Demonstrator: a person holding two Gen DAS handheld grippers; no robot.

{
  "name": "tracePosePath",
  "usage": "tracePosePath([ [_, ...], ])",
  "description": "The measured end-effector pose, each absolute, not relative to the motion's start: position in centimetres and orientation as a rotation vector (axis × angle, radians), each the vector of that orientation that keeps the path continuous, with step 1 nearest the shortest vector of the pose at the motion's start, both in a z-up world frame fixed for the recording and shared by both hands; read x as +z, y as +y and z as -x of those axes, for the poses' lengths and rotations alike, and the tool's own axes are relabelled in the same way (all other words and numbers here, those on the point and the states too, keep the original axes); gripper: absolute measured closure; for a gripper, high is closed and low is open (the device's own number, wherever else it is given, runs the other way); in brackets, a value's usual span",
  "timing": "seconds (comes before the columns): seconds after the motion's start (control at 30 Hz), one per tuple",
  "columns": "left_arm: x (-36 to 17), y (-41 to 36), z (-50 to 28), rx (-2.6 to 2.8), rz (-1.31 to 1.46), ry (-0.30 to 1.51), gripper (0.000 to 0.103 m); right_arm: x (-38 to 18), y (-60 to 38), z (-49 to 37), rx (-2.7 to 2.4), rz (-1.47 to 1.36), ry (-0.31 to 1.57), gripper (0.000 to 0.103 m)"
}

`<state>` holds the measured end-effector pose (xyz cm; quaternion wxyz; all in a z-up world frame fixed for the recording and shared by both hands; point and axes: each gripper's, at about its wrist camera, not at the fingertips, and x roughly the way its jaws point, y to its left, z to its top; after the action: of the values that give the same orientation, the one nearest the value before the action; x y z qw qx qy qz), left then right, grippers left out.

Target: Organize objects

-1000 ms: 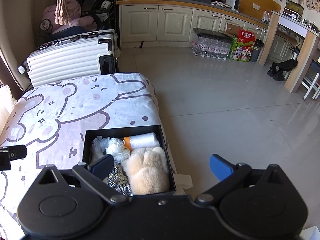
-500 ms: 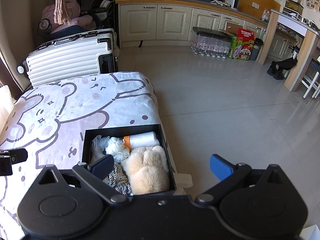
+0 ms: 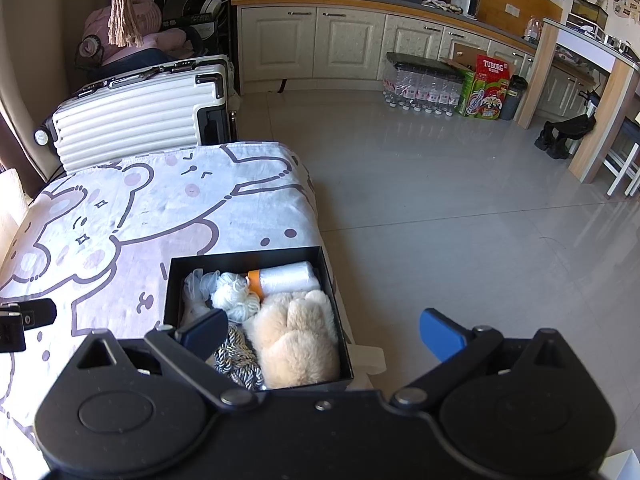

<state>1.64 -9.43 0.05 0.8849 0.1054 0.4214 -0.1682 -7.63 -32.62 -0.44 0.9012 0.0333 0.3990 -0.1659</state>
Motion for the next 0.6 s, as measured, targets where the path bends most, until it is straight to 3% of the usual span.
tracePosePath([
  [0.6, 0.03, -9.5, -1.57, -0.35, -0.224, 0.881, 0.0, -0.51, -32.6, 7.54, -0.339, -0.066, 0.824, 0.0],
])
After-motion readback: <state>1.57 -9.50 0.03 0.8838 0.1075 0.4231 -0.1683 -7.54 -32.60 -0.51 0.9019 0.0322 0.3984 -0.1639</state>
